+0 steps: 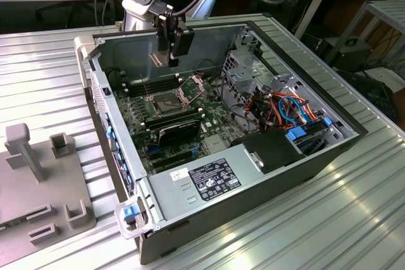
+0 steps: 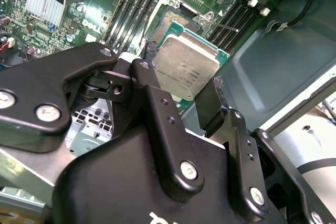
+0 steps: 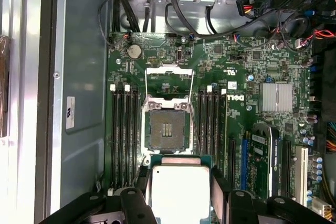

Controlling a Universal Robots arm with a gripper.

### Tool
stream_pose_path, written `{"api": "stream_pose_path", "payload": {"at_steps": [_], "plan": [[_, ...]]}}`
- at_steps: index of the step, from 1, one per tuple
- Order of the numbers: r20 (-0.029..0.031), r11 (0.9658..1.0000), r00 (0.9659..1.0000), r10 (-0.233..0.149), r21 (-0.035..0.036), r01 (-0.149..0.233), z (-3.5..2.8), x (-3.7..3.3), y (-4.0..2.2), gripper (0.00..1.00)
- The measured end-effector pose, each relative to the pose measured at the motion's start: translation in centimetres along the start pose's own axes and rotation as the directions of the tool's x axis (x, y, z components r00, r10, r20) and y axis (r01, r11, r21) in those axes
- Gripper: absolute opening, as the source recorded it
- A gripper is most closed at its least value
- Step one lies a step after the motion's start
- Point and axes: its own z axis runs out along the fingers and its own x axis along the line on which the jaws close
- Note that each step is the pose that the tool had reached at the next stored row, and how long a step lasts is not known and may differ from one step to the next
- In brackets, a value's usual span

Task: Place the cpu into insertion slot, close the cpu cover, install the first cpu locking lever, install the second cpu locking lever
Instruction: 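Place the cpu into insertion slot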

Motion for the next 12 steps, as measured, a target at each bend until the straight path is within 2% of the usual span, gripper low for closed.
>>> {"api": "stream_pose_path", "payload": {"at_steps": [12], "plan": [[0.0, 1.0, 1.0, 0.0, 0.0, 0.0, 0.1, 0.2, 0.0, 0.55]]}}
